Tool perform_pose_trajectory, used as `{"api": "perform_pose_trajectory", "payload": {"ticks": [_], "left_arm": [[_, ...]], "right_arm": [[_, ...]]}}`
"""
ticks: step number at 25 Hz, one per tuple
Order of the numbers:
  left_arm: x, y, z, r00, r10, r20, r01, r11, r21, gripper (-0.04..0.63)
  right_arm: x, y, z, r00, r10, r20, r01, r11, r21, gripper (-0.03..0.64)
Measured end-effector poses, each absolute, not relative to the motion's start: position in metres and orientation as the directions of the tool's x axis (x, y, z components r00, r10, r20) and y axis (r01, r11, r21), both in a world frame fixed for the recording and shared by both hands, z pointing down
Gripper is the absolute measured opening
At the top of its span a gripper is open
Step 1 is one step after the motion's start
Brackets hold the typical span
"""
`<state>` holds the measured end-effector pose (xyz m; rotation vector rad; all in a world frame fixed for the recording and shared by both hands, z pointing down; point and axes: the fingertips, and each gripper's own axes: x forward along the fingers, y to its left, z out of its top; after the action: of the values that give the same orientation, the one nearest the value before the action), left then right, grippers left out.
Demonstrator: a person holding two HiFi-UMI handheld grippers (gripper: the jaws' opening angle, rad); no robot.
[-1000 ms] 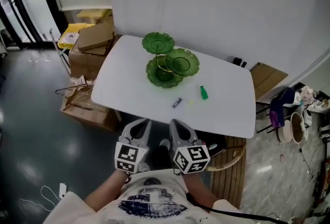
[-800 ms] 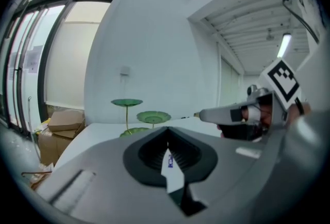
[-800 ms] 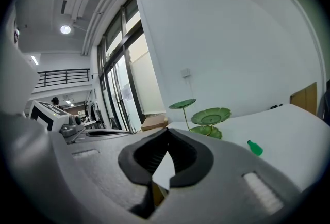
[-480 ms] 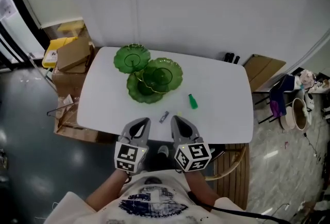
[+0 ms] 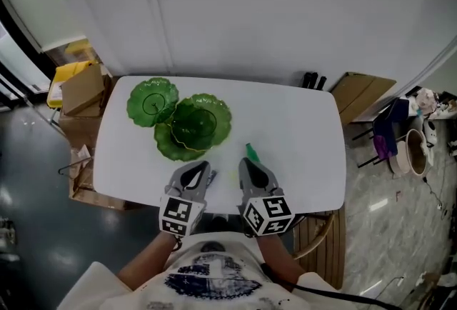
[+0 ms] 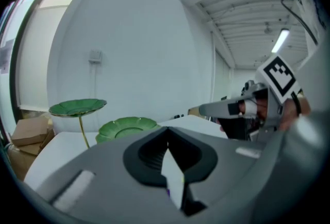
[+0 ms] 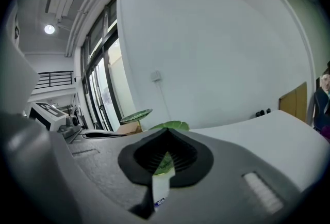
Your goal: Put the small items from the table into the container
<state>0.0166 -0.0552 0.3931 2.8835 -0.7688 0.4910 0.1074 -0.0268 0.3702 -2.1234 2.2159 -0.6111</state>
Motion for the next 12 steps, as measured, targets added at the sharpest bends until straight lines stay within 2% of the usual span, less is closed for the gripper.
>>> {"api": "perform_pose_trajectory", "payload": {"ticks": [12], "left_arm": [[0.08, -0.067, 0.403, 0.83, -0.431, 0.354, -0.467, -0.884, 0.019, -0.009]], "right_arm": [[0.176, -0.032, 0.389, -0.019, -0.957, 0.29, -0.958, -0.066, -0.28, -0.002]]}}
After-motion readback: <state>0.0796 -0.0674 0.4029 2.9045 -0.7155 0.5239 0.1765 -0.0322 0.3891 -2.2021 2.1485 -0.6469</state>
